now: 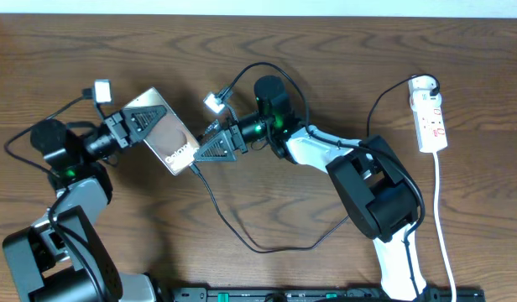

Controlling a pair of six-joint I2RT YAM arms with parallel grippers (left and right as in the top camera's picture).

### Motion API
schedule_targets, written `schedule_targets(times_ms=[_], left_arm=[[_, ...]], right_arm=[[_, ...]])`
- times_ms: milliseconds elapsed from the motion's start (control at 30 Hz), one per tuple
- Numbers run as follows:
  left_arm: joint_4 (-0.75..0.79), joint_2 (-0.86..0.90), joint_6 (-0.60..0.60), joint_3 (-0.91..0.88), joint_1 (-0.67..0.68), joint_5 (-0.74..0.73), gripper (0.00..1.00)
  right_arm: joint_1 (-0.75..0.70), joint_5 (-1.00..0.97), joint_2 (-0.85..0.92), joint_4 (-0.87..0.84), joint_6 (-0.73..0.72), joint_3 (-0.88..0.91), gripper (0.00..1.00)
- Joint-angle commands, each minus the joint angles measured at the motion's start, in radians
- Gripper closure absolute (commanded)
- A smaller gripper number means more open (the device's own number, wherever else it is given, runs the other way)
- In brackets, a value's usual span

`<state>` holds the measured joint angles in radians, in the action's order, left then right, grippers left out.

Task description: Plug charger to phone and switch on socket

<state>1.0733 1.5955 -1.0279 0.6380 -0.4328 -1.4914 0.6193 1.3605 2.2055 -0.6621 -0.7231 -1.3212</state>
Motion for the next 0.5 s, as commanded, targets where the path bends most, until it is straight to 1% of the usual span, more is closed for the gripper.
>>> schedule_targets(times_ms=[0,100,200,367,467], left_arm=[[0.005,-0.008,-0.012,0.001,-0.034,-0.021,0.93],[-0.016,-0.008,-0.009,0.001,-0.055,-0.02,0.93],[-0.075,-0.008,0.027,0.0,-0.077,-0.019,0.93],[-0.222,-0.008,0.129,0.0,-0.115,-0.015,0.93],[-0.317,-0.008,0.198,-0.002,-0.137,0.005,0.93]], right_arm=[[-0.007,0.013,-0.01,0.0,0.014,-0.019,0.01],[-0.013,0.016,-0.01,0.0,0.014,-0.019,0.01],[-0.017,0.016,-0.01,0.001,0.014,-0.019,0.01],[-0.031,0.015,-0.01,0.011,0.014,-0.019,0.01],[-0.045,0.014,-0.01,0.059,0.042,-0.019,0.01]])
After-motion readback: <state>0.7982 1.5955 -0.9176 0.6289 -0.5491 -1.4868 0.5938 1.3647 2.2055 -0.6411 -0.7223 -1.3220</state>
